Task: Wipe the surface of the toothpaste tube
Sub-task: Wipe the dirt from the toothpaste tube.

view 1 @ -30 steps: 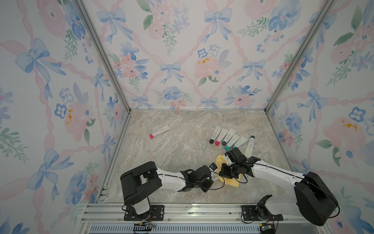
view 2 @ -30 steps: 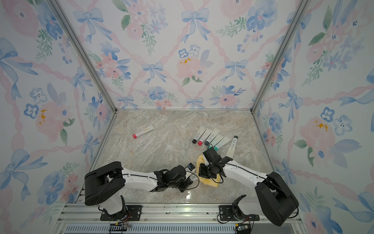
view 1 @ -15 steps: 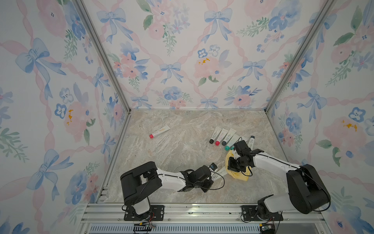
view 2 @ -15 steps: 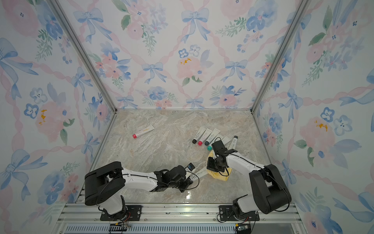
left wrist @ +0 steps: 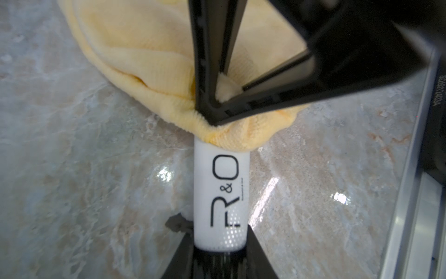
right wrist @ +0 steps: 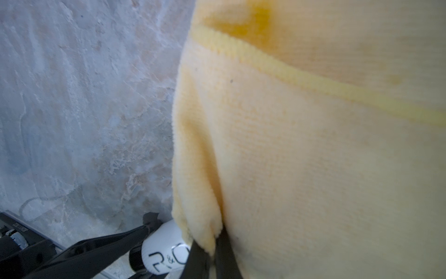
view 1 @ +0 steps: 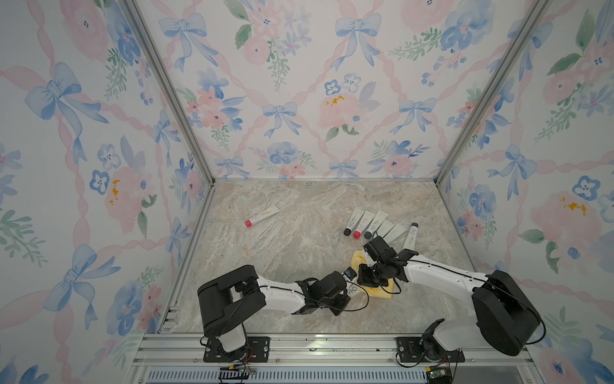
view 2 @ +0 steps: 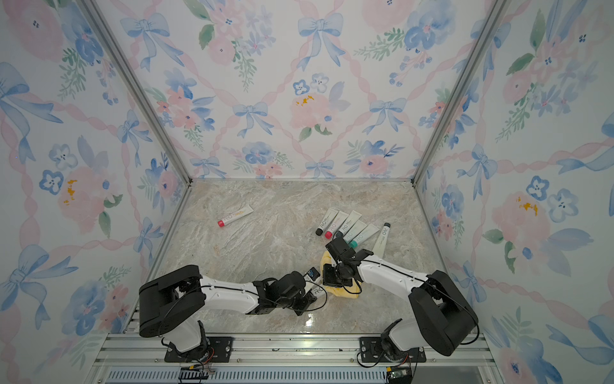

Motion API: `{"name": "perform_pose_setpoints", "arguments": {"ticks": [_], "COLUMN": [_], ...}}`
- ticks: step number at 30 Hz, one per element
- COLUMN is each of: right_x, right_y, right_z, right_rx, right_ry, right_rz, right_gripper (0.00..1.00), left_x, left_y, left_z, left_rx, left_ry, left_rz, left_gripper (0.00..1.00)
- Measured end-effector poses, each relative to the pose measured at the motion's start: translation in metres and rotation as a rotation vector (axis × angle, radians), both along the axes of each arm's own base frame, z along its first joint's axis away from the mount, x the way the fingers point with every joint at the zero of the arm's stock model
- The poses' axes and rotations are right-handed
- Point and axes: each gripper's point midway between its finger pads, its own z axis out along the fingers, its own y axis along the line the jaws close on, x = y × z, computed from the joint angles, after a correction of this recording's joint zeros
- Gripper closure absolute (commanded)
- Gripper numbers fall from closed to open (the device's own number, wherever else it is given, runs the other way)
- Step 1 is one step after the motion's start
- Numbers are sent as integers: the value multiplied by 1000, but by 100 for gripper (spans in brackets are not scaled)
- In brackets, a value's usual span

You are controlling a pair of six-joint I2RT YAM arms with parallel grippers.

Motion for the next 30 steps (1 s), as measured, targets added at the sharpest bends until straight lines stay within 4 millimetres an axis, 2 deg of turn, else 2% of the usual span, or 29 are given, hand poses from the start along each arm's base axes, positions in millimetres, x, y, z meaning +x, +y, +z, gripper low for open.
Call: {"name": "perform_pose_setpoints", "arguments": {"ticks": [9, 15, 21, 27, 30], "right_x": [25, 32, 25, 1, -1], "right_y": [-33, -41, -32, -1, 3], "right_z": [-10, -12, -9, -2, -3], "right_rx": [19, 0, -17, 41, 61], "right_ry": [33, 18, -12, -27, -24], "right_rz": [-95, -91, -60, -10, -20], "right_gripper": [93, 93, 93, 93, 93], "left_x": [0, 0, 0, 0, 0], "left_y": [-1, -1, -1, -1, -1], "left_z": [0, 0, 0, 0, 0], "left_rx": [-3, -7, -7, -7, -7], "left_ry": [-1, -1, -1, -1, -1], "left_rz": [1, 3, 3, 2, 2], "left_gripper": [70, 70, 70, 70, 70]}}
